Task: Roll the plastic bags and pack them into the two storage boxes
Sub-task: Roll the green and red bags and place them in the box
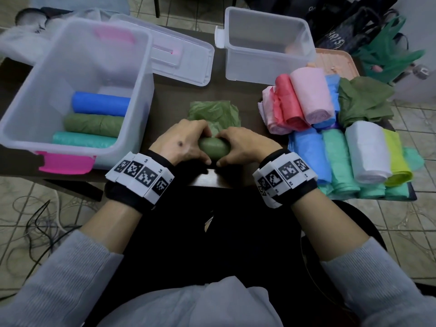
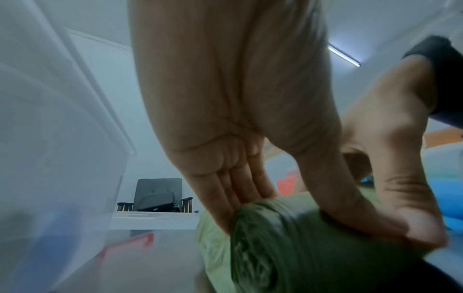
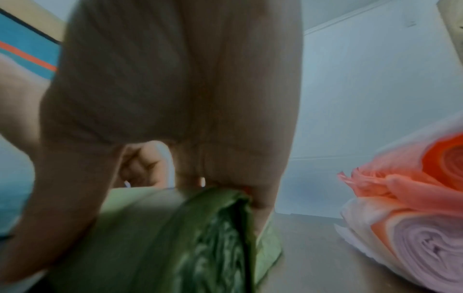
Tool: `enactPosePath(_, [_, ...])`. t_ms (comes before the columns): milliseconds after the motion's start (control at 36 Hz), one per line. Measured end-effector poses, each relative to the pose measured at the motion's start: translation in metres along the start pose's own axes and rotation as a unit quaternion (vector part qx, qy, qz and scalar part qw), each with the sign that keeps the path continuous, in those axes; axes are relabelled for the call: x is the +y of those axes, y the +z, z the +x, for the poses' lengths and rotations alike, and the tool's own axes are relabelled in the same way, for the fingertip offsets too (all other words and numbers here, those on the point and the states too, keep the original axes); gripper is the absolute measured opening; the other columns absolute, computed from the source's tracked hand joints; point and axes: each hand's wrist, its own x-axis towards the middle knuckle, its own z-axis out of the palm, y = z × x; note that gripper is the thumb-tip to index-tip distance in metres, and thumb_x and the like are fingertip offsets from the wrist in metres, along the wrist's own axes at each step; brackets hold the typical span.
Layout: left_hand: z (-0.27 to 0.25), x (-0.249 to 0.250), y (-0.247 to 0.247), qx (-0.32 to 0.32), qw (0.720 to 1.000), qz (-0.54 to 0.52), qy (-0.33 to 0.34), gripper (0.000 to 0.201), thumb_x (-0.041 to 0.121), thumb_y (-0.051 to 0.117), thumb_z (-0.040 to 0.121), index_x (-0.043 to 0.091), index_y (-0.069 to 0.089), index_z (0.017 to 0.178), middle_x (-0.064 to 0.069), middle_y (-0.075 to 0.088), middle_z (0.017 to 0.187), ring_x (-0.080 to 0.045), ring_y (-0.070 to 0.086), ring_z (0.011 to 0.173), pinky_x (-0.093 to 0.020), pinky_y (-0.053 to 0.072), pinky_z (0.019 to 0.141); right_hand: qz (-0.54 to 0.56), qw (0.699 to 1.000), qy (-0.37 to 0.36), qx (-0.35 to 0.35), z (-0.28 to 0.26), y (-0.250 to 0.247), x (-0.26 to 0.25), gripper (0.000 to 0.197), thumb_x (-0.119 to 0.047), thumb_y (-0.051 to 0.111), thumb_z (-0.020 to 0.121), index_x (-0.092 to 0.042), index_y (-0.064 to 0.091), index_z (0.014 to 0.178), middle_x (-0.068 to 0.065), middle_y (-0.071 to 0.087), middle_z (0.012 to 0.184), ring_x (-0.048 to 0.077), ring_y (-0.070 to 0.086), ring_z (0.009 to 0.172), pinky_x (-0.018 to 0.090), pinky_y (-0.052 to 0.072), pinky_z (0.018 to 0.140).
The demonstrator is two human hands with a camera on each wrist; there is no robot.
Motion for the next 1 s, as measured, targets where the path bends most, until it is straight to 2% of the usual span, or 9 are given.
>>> enactPosePath(56, [-0.001, -0.001, -0.002, -0.025, 1.000, -0.014, -0.005, 0.057, 0.036, 0.086, 0.059, 0.025, 0.060, 0.108, 0.000, 0.064, 0.109, -0.021, 0.059, 0.101, -0.037, 0.049, 0.089, 0.018, 0.999, 0.010, -0.039, 0.000, -0.002, 0.002, 0.050, -0.035, 0.077, 0.071, -0.019, 0.061, 0.115, 0.000, 0.064, 0.098, 0.017, 0.058, 0.086, 0.026, 0.045, 0.074])
enactPosePath(167, [-0.003, -0.005, -0.004, -0.074, 0.997, -0.015, 0.009, 0.050, 0.039, 0.078, 0.071, 0.026, 0.059, 0.116, 0.003, 0.064, 0.109, -0.016, 0.059, 0.097, -0.027, 0.046, 0.086, 0.050, 0.993, 0.026, -0.105, 0.001, -0.005, 0.005, 0.044, -0.043, 0.077, 0.069, -0.025, 0.064, 0.107, -0.006, 0.065, 0.090, 0.016, 0.062, 0.085, 0.029, 0.050, 0.076])
enactPosePath(278, [-0.004, -0.010, -0.002, -0.077, 0.997, -0.020, 0.016, 0.041, 0.043, 0.069, 0.080, 0.030, 0.059, 0.117, 0.003, 0.063, 0.108, -0.015, 0.057, 0.092, -0.026, 0.044, 0.081, 0.081, 0.988, 0.023, -0.127, -0.001, -0.009, 0.012, 0.045, -0.046, 0.075, 0.072, -0.030, 0.064, 0.113, -0.008, 0.066, 0.096, 0.013, 0.062, 0.090, 0.027, 0.049, 0.081])
enactPosePath(361, [-0.002, -0.012, 0.003, -0.064, 0.997, -0.041, 0.029, 0.034, 0.040, 0.063, 0.085, 0.026, 0.062, 0.116, 0.000, 0.058, 0.116, -0.017, 0.055, 0.102, -0.028, 0.044, 0.090, 0.113, 0.989, 0.012, -0.093, -0.003, -0.010, 0.019, 0.064, -0.044, 0.075, 0.074, -0.026, 0.053, 0.130, -0.009, 0.061, 0.112, 0.011, 0.057, 0.102, 0.024, 0.045, 0.090])
enactPosePath(472, [0.001, -0.014, 0.012, -0.026, 0.997, -0.055, 0.037, 0.039, 0.038, 0.055, 0.091, 0.018, 0.059, 0.125, 0.002, 0.042, 0.118, -0.017, 0.041, 0.120, -0.032, 0.030, 0.108, 0.138, 0.989, 0.017, -0.042, -0.002, -0.009, 0.026, 0.048, -0.041, 0.075, 0.075, -0.018, 0.058, 0.113, -0.002, 0.059, 0.103, 0.015, 0.057, 0.096, 0.023, 0.043, 0.081])
enactPosePath(583, [0.002, -0.013, 0.015, 0.034, 0.996, -0.053, 0.065, 0.041, 0.034, 0.058, 0.090, 0.018, 0.055, 0.128, -0.005, 0.051, 0.123, -0.020, 0.045, 0.121, -0.027, 0.032, 0.103, 0.119, 0.992, 0.009, -0.033, 0.000, -0.011, 0.028, 0.041, -0.046, 0.068, 0.080, -0.018, 0.065, 0.110, -0.001, 0.064, 0.101, 0.013, 0.058, 0.091, 0.025, 0.044, 0.081])
enactPosePath(694, [0.000, -0.009, 0.011, 0.125, 0.986, -0.039, 0.105, 0.025, 0.031, 0.068, 0.083, 0.018, 0.068, 0.105, 0.004, 0.051, 0.103, -0.014, 0.047, 0.108, -0.028, 0.038, 0.092, 0.112, 0.993, 0.010, -0.045, 0.000, -0.015, 0.027, 0.041, -0.046, 0.063, 0.084, -0.016, 0.067, 0.113, 0.000, 0.066, 0.103, 0.014, 0.060, 0.095, 0.030, 0.047, 0.089])
enactPosePath(861, [0.002, -0.004, 0.007, 0.075, 0.992, 0.000, 0.100, 0.050, 0.027, 0.082, 0.067, 0.015, 0.066, 0.112, -0.003, 0.060, 0.116, -0.020, 0.053, 0.112, -0.034, 0.041, 0.096, 0.110, 0.994, 0.024, 0.000, 0.006, -0.014, 0.029, 0.045, -0.043, 0.068, 0.081, -0.016, 0.059, 0.116, -0.001, 0.059, 0.106, 0.013, 0.054, 0.097, 0.024, 0.041, 0.084])
enactPosePath(1000, [0.010, -0.003, 0.005, 0.063, 0.995, -0.008, 0.083, 0.044, 0.026, 0.073, 0.079, 0.015, 0.062, 0.120, -0.006, 0.058, 0.122, -0.023, 0.050, 0.118, -0.033, 0.040, 0.098, 0.056, 0.989, -0.011, 0.135, 0.004, -0.012, 0.018, 0.027, -0.030, 0.072, 0.081, -0.011, 0.063, 0.098, 0.005, 0.057, 0.100, 0.015, 0.050, 0.089, 0.021, 0.031, 0.072])
